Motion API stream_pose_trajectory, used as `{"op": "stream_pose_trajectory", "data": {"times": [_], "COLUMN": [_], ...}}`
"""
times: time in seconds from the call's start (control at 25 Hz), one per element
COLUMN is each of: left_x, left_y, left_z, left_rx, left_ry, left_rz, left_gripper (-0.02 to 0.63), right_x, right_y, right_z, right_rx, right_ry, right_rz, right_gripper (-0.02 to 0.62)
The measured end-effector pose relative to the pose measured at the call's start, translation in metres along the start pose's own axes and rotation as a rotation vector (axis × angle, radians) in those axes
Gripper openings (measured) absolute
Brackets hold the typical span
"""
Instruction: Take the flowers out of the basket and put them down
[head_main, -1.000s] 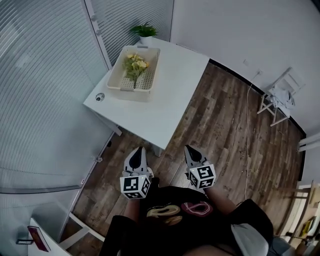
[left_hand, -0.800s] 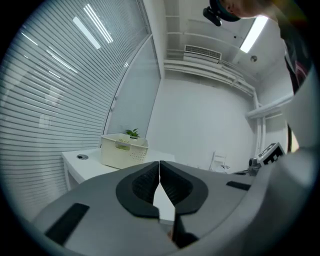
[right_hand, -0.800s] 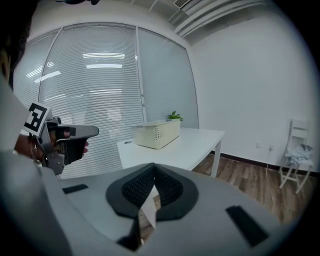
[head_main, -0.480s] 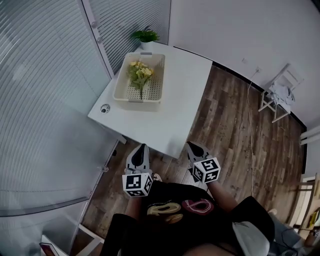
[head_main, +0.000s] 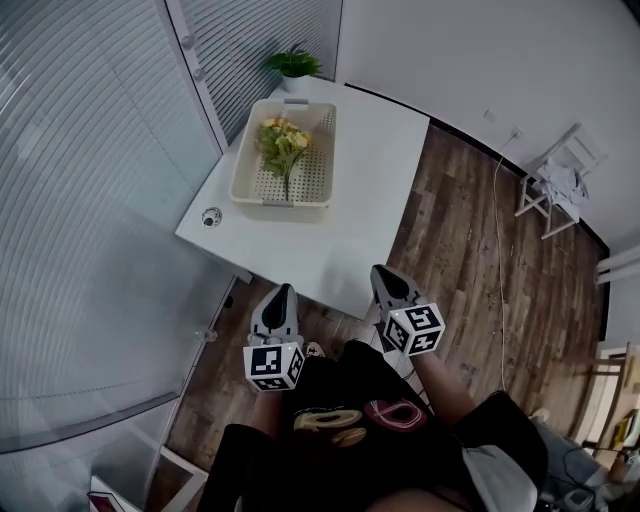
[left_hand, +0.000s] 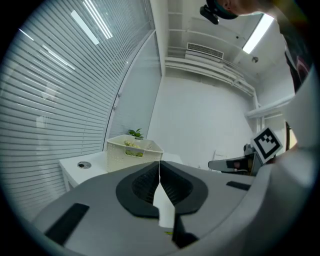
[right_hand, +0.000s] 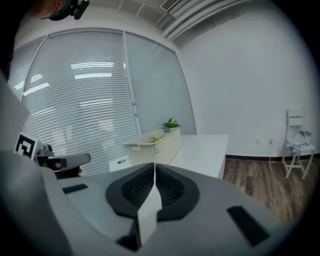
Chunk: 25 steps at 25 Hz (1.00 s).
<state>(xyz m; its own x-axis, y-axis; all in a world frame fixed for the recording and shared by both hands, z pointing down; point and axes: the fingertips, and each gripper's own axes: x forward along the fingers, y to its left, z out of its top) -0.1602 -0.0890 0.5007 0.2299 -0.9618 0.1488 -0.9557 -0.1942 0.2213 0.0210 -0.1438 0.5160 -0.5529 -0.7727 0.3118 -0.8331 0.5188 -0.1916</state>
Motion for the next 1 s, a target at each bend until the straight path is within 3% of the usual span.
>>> {"op": "stream_pose_trajectory", "data": {"times": [0.16, 0.36, 0.68, 1.0], "left_x": [0.002, 0.008, 0.018, 0.025], "left_y": [0.011, 0.021, 0.042, 0.066], "left_z": [0.003, 0.004, 0.017, 0.025], "left_rx": [-0.002, 0.007, -0.014, -0.028], "left_ry": [-0.005, 0.006, -0.019, -0.038], "left_rz": [0.031, 0.068, 0.148, 0.217], "left_gripper": [0.018, 0.018, 0.018, 0.018], "right_x": [0.01, 0.03, 0.087, 0.151], "right_y": [-0.01, -0.025, -0.01, 0.016], "right_z": [0.019, 0.036, 0.107, 0.161], "right_rx": [0.032, 0.152, 0.161, 0.12], "right_ry": [-0.03, -0.022, -0.069, -0.045], "right_rz": [-0.027, -0.057, 0.077, 0.17], "right_gripper": [0.025, 0.057, 0.174, 0.195]}}
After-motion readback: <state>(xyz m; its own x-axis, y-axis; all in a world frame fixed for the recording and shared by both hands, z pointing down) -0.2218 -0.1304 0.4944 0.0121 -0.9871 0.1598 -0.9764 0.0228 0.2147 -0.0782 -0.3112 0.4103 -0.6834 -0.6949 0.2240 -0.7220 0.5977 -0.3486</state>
